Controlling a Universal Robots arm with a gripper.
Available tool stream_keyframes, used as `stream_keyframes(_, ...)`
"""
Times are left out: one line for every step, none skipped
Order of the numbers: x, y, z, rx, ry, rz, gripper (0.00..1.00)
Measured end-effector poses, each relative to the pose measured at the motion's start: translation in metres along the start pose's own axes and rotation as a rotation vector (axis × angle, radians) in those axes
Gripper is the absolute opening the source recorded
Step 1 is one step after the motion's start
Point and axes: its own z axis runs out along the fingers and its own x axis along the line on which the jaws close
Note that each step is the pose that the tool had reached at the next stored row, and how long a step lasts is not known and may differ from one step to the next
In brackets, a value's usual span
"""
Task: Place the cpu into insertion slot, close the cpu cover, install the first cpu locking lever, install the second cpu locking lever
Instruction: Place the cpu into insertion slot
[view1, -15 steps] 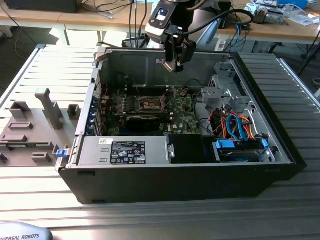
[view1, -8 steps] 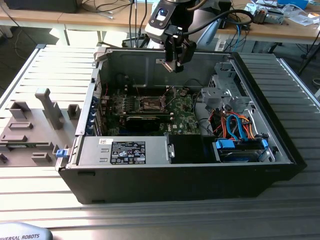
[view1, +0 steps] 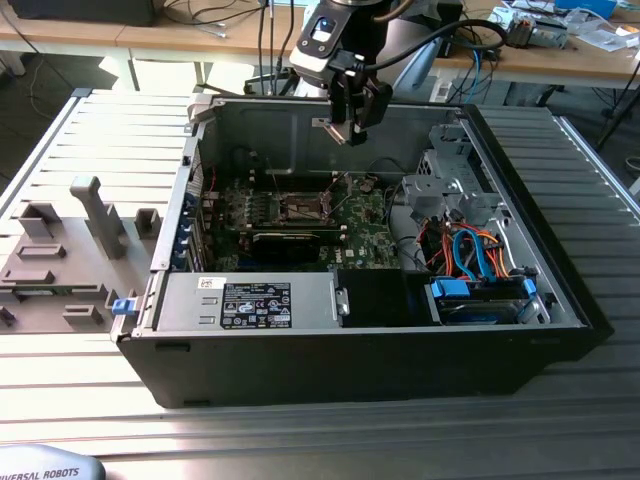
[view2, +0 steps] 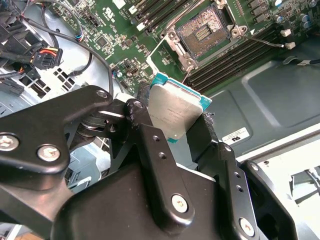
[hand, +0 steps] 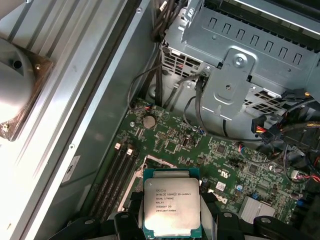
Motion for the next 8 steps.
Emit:
stream_keyframes(0.0,0.0,0.0,0.0,-0.0001,0.0,0.54)
stream_keyframes(0.0,0.0,0.0001,0.0,-0.0001,0.001,0.54)
stream_keyframes(0.0,0.0,0.0001,0.0,-0.0002,0.002,0.54)
stream_keyframes(0.0,0.0,0.0001,-0.0001,-0.0003,0.003,0.54)
stream_keyframes(0.0,0.0,0.0001,-0.0001,-0.0003,0.003,0.54)
stream_keyframes(0.0,0.0,0.0001,0.0,-0.0004,0.004,0.54)
stream_keyframes(0.0,0.0,0.0001,-0.0001,-0.0004,0.004,0.54)
stream_keyframes(0.0,0.0,0.0002,-0.0001,-0.0004,0.005,0.54)
